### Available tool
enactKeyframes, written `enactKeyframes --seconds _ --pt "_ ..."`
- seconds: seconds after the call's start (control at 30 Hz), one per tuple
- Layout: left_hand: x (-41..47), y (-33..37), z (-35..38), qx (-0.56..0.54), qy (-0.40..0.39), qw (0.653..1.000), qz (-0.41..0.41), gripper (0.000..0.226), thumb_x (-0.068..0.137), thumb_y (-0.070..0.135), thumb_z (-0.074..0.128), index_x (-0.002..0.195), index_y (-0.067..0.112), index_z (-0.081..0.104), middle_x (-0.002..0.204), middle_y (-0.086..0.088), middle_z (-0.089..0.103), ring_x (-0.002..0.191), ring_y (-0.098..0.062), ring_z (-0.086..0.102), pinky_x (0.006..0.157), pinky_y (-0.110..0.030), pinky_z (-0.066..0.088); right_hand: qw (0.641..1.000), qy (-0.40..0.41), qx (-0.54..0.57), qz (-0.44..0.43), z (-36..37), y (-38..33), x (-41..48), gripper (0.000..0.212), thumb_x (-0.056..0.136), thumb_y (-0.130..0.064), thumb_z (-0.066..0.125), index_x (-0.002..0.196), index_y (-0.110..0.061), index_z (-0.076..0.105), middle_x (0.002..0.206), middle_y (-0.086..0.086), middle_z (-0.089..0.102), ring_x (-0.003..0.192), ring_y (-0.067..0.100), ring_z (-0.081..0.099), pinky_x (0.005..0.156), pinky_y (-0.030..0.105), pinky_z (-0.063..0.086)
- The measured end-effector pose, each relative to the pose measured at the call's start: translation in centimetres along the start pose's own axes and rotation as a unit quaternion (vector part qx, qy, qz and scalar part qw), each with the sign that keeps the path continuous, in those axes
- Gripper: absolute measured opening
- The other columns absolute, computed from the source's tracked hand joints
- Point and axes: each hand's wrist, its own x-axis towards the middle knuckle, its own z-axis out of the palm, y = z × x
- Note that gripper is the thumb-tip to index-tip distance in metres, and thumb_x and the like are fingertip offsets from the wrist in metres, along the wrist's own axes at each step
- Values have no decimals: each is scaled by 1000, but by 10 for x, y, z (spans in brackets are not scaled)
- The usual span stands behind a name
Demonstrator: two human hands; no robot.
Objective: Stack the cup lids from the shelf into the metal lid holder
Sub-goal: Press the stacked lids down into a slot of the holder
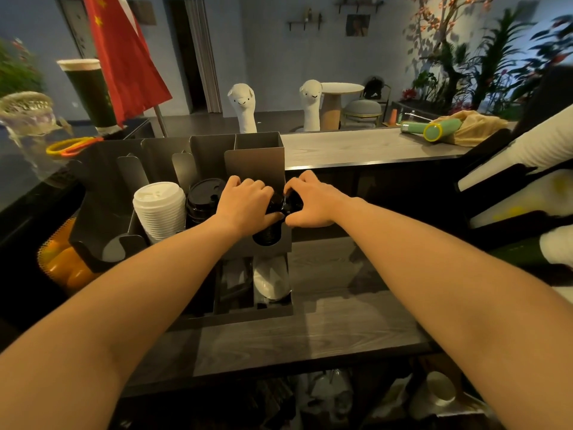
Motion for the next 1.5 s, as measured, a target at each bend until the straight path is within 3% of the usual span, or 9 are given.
enactKeyframes --seconds 0.2,0.33,0.43,0.67,0.87,1.13,1.33,1.4,1.5 --pt "-19 8 -16 -69 68 995 39 57 88 58 62 129 19 58 127 -2 63 121 -23 54 100 -39 38 970 106 188 110 13 -4 -22 62 76 -44 75 127 -25 46 121 1 45 100 20 53 79 31 49" --pt "-41 20 -23 -140 77 985 62 76 81 67 62 140 21 50 134 1 59 128 -21 49 105 -39 34 872 148 437 162 17 -17 -42 45 83 -34 72 121 -19 53 109 3 59 100 22 60 76 31 53" --pt "-56 28 -27 -169 83 980 57 87 78 78 56 144 22 45 138 1 56 132 -20 44 105 -40 33 785 89 581 197 18 -30 -60 40 85 -40 67 118 -19 61 113 11 63 106 31 62 73 36 56" --pt "-77 36 -33 -298 66 952 10 90 74 73 68 144 22 43 142 -1 52 134 -21 43 109 -46 39 682 11 706 192 25 -48 -77 38 86 -47 65 112 -19 70 101 9 71 98 29 68 89 44 51" --pt "-94 27 -35 -369 15 929 -36 93 69 63 79 142 22 38 132 0 58 117 -18 58 97 -34 50 715 8 664 220 30 -57 -79 39 88 -51 61 111 -20 70 105 8 69 102 27 66 79 39 55" --pt "-103 19 -26 -278 20 958 -68 94 78 70 65 153 23 33 141 -5 45 129 -23 43 99 -36 45 749 -43 618 234 35 -47 -78 28 86 -40 60 96 -15 68 72 2 67 76 18 61 76 36 48" --pt "-94 18 -26 -205 36 976 -66 89 86 70 55 154 19 33 141 -8 40 128 -25 43 97 -38 48 768 7 600 224 36 -47 -72 40 84 -37 62 119 -17 63 102 10 65 96 27 61 78 41 52" --pt "-84 15 -30 -188 35 979 -72 86 86 70 55 152 17 36 140 -9 43 125 -26 47 97 -41 49 796 76 568 194 32 -49 -65 30 89 -31 60 117 -20 62 107 8 61 102 28 59 84 43 53" --pt "-65 10 -36 -149 6 986 -75 80 87 71 53 147 19 44 139 -8 50 122 -27 53 99 -45 45 890 116 425 117 24 -46 -53 44 94 -23 59 138 -24 51 126 2 54 120 25 52 101 40 47"
